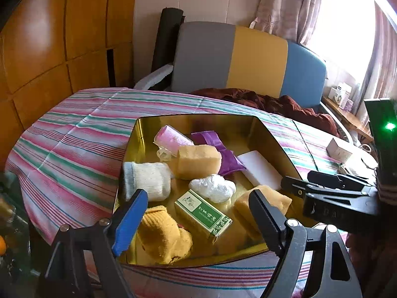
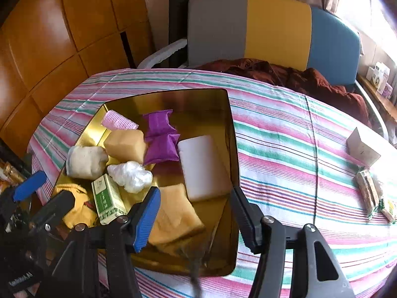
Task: Organize objects
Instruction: 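Withdraw both open grippers from the tray toward the remaining items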
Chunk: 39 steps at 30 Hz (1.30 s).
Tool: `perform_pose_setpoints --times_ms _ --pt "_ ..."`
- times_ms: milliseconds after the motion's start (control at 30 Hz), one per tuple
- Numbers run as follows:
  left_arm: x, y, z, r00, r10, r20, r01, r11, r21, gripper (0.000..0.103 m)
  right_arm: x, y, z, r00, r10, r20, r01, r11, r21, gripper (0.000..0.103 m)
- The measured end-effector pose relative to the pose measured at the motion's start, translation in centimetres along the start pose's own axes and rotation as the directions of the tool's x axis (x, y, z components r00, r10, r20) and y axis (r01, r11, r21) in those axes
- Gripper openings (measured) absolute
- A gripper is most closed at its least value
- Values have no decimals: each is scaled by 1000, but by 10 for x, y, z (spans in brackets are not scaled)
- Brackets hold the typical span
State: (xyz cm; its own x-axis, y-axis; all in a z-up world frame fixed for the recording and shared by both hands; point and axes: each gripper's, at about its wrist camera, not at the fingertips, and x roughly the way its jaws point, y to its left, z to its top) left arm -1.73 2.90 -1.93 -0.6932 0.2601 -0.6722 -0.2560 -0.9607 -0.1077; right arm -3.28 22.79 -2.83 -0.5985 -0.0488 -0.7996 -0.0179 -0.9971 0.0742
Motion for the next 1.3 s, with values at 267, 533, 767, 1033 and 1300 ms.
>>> perform_pose_setpoints --times_ms 267,533,767,1033,1300 --pt "-7 -4 -7 999 35 12 -36 999 25 92 -13 -1 -14 999 -22 44 23 1000 -17 60" --pt "-11 -12 -9 998 50 26 -51 997 53 94 -18 -10 -19 998 -38 59 38 999 -1 60" --pt "-9 -24 -12 998 52 19 -54 994 93 94 -22 -26 -22 996 -59 63 57 998 24 60" --pt "-7 -36 -15 998 64 15 -66 987 148 94 -21 -49 -28 996 -80 48 78 996 47 60" --pt "-6 -48 -14 998 57 16 -59 979 194 94 -37 -102 -19 989 -135 61 129 988 88 60"
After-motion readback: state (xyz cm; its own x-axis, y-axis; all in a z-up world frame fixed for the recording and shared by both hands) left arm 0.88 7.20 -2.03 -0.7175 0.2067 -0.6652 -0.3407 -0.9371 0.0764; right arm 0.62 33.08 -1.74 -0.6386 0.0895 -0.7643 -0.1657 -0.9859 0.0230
